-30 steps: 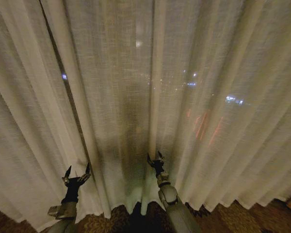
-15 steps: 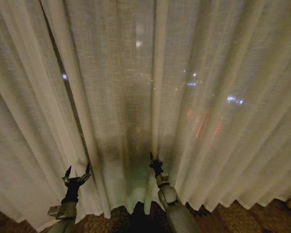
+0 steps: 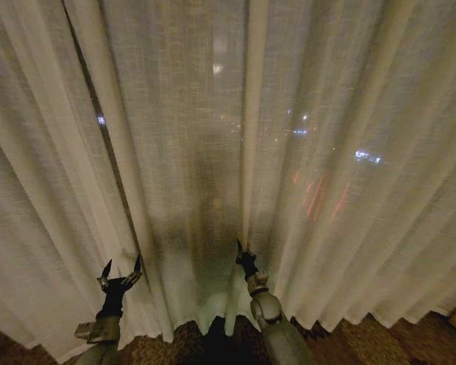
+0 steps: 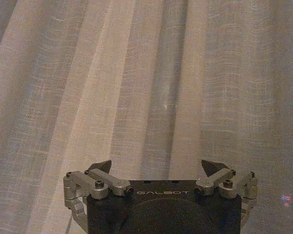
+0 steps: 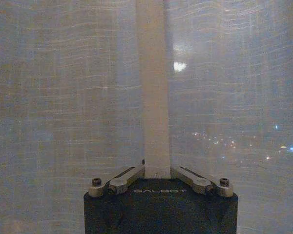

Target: Open the curtains by pulling them apart, changing their state from closed to fully open.

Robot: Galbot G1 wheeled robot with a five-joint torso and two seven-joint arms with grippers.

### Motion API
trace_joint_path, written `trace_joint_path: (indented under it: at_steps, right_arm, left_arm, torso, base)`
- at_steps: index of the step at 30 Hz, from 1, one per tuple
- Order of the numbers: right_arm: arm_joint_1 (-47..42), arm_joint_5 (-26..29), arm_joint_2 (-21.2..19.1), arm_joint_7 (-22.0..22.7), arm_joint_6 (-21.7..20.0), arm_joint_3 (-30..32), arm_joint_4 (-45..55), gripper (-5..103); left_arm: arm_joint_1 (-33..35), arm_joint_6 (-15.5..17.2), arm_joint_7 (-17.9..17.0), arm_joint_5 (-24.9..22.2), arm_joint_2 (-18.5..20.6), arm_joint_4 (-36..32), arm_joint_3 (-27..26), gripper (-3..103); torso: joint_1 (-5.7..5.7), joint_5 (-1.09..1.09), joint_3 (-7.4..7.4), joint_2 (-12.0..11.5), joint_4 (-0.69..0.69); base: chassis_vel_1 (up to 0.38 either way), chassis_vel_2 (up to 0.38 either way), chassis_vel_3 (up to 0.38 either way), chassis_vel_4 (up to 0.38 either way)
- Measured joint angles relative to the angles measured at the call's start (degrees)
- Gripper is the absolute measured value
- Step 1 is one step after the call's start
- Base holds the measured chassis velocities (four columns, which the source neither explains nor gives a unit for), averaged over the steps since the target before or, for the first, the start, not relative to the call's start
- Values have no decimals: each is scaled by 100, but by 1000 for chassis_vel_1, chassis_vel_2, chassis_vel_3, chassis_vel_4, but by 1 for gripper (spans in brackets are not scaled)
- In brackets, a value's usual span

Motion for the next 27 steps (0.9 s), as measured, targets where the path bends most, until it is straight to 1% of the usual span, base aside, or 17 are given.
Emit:
trace_joint_path:
  at_steps: [6,11,19,24,27]
  right_arm:
    - [-44,66,-29,-3,10,19,73,0]
    - [-77,95,-65,-17,16,52,129,0]
    - [-103,125,-113,-14,27,88,159,0]
    - [-104,153,-143,-11,32,102,170,0]
    - [-102,178,-161,-9,38,110,171,0]
  left_arm:
    - [0,0,0,0,0,0,-1,100]
    - [0,0,0,0,0,0,-1,100]
    - [0,0,0,0,0,0,1,100]
    - [0,0,0,0,0,0,1,100]
    - [0,0,0,0,0,0,1,100]
  torso:
    - [0,0,0,0,1]
    - [0,0,0,0,1]
    - [0,0,0,0,0]
    - [0,1,0,0,0]
    - [0,-1,-1,1,0]
  base:
    - [-66,-75,68,78]
    - [-174,-155,216,171]
    - [-261,-272,268,255]
    - [-323,-316,326,314]
    - [-357,-359,367,350]
